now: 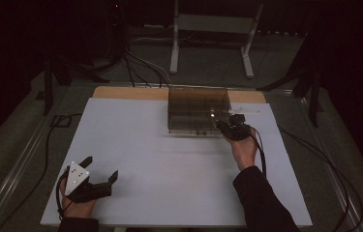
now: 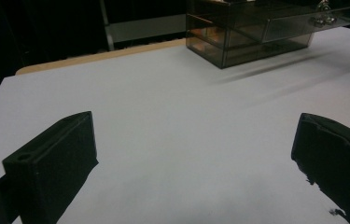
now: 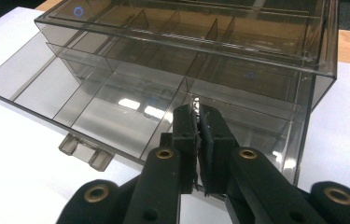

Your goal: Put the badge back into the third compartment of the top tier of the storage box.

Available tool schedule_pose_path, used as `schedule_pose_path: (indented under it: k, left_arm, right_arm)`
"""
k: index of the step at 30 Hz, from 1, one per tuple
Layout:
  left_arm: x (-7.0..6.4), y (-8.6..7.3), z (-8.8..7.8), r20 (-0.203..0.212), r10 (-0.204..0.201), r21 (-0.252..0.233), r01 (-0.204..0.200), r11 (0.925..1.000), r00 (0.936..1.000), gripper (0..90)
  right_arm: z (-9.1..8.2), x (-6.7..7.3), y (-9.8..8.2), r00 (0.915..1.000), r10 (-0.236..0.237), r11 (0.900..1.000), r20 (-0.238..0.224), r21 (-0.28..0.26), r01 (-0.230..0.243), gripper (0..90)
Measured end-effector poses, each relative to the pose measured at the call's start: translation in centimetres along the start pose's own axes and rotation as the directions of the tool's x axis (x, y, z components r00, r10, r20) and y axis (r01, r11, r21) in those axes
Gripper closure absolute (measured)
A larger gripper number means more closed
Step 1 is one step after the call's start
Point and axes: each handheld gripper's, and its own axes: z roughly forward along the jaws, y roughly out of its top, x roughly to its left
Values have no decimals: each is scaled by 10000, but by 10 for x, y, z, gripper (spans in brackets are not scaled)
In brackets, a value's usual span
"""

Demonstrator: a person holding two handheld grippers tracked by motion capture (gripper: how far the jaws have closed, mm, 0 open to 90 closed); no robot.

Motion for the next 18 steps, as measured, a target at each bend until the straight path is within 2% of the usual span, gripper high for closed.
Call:
schedule_pose_path:
  k: [3,6,10,14,18]
  left_arm:
    - [-1,0,0,15,24,10,-24,10000,10000,9]
    - [0,0,0,5,1,5,-1,10000,10000,9]
    - [0,0,0,-1,7,2,-7,10000,10000,9]
    - [0,0,1,-4,6,8,-6,10000,10000,9]
    - [-1,0,1,-4,12,15,-12,10000,10000,9]
  right_arm:
    - [0,-1,0,10000,-25,10000,66,22,25,844]
    - [0,-2,0,9997,-60,10000,224,56,59,776]
    - [0,-2,1,9981,-184,9998,585,48,181,598]
    - [-3,-1,3,9977,-264,9994,632,-205,277,428]
    - [-5,0,4,9974,-297,9985,653,-445,326,297]
